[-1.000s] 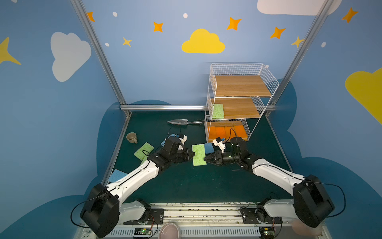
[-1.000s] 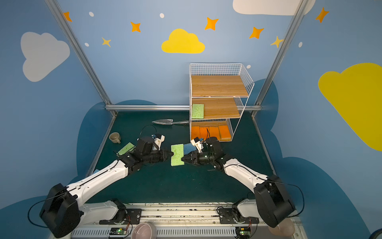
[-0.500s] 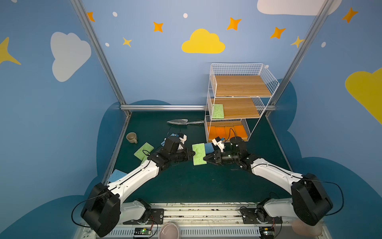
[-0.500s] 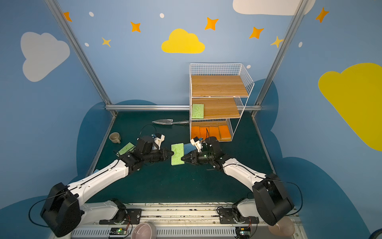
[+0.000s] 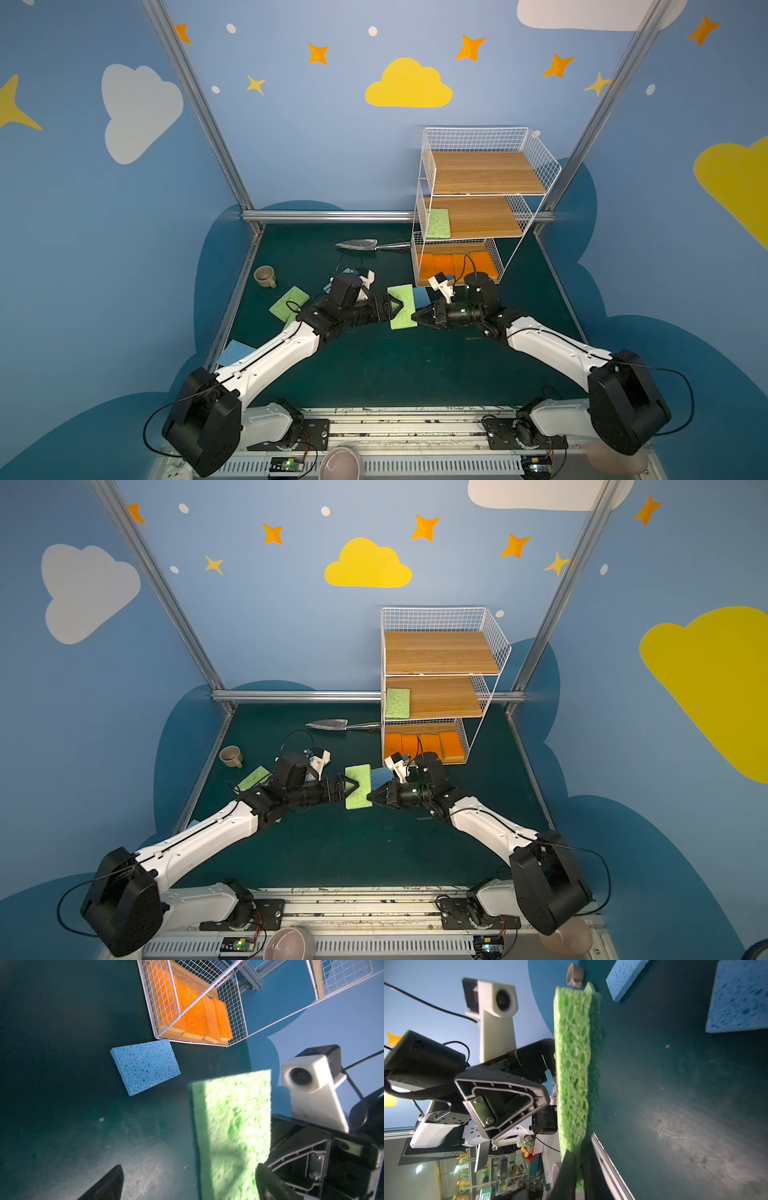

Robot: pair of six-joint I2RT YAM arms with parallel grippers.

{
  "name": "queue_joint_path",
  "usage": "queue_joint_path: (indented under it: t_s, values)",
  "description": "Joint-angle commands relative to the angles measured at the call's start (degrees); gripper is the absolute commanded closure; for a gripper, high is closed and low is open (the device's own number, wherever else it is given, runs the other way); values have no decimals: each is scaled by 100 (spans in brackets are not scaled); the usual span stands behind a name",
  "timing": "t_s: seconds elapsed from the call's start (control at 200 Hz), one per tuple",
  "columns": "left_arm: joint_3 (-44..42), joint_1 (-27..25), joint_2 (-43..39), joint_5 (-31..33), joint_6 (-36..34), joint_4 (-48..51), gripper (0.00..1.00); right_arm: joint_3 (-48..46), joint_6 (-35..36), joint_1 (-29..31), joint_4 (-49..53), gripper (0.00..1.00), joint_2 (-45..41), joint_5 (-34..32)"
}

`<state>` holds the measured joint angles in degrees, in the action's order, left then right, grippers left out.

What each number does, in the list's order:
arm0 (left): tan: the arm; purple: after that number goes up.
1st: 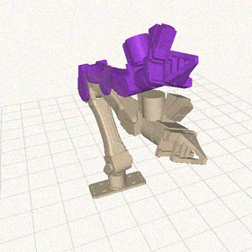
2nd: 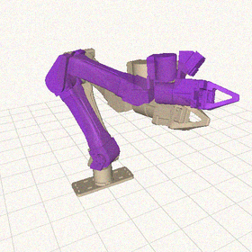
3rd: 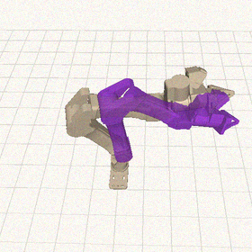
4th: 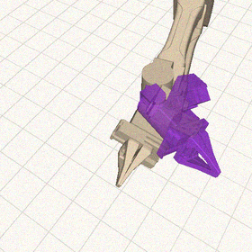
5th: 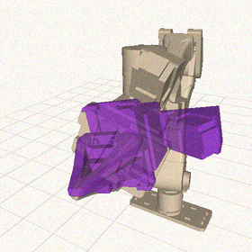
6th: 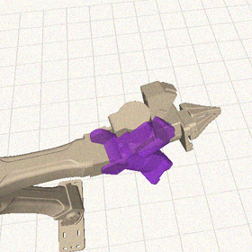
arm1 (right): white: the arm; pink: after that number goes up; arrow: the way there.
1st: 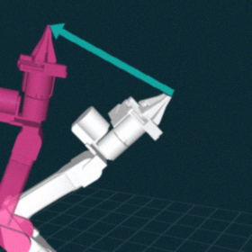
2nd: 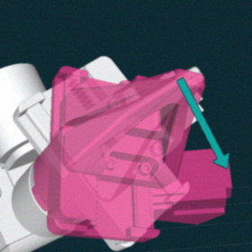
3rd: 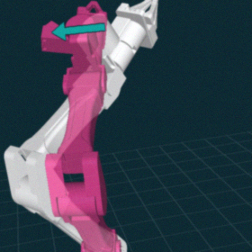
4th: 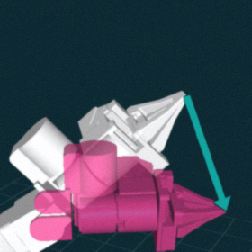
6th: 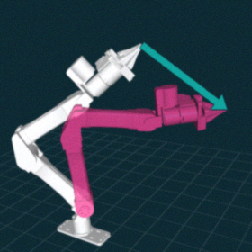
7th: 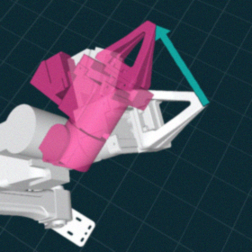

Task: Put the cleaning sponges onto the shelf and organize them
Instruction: 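Carry the green sponge toward the middle shelf with the right gripper while the left retracts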

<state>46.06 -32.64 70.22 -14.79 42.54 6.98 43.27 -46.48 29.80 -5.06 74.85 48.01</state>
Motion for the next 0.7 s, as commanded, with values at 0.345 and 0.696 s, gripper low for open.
queue_joint_path:
  t_s: [0.345,0.696]
  values:
    - [-484,153,-410,102,-228,132,1,1524,766,-1897,1807,92,-242,1135]
    - [-642,162,-378,99,-290,97,1,2641,420,-2773,2084,92,560,1615]
